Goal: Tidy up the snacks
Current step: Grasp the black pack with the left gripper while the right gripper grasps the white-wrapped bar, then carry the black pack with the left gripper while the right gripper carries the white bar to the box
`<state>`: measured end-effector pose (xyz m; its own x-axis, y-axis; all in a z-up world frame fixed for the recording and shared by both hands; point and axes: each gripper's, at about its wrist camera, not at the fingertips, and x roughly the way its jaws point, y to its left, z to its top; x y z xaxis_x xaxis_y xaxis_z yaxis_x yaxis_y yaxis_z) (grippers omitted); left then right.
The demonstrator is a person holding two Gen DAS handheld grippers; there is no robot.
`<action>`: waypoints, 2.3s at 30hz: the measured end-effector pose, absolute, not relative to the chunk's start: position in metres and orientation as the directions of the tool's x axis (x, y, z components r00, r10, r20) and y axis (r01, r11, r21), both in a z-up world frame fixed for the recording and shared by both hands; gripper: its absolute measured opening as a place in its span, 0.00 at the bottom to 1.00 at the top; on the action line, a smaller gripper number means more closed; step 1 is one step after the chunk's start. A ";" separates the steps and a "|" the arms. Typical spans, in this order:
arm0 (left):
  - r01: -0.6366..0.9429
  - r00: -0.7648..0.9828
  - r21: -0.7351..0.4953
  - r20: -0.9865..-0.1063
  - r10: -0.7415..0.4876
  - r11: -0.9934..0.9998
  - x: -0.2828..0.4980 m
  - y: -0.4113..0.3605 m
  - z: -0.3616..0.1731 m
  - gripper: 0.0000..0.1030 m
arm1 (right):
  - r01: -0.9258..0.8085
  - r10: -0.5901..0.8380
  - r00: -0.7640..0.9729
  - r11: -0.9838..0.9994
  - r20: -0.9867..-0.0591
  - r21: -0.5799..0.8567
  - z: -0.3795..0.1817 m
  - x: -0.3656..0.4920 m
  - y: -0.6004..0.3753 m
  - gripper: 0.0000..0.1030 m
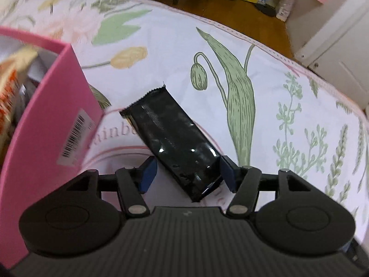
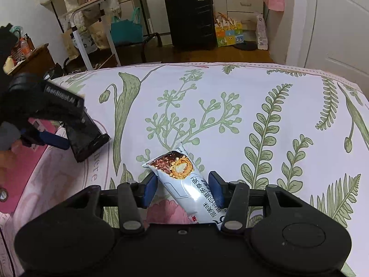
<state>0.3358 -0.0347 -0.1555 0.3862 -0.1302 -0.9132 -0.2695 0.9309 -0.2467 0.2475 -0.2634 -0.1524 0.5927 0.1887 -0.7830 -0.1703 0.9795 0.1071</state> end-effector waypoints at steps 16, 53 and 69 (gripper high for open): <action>-0.260 0.436 -0.192 -0.898 -0.062 0.946 0.344 -0.046 -0.165 0.65 | -0.182 0.187 0.609 0.979 -0.771 0.094 -0.151 0.234 -0.266 0.52; 0.016 0.452 -0.140 -0.882 -0.132 0.990 0.238 -0.038 -0.145 0.57 | -0.189 0.153 0.531 0.980 -0.833 0.060 -0.148 0.168 -0.227 0.67; 0.080 0.399 -0.130 -0.904 -0.151 0.988 0.223 -0.048 -0.143 0.48 | -0.126 0.152 0.493 0.987 -0.857 0.102 -0.130 0.144 -0.233 0.31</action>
<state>0.2228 -0.0476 -0.1433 0.3992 -0.1508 -0.9044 0.0797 0.9884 -0.1296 0.1439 -0.2332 -0.1303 0.4927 0.1517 -0.8569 -0.1260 0.9867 0.1023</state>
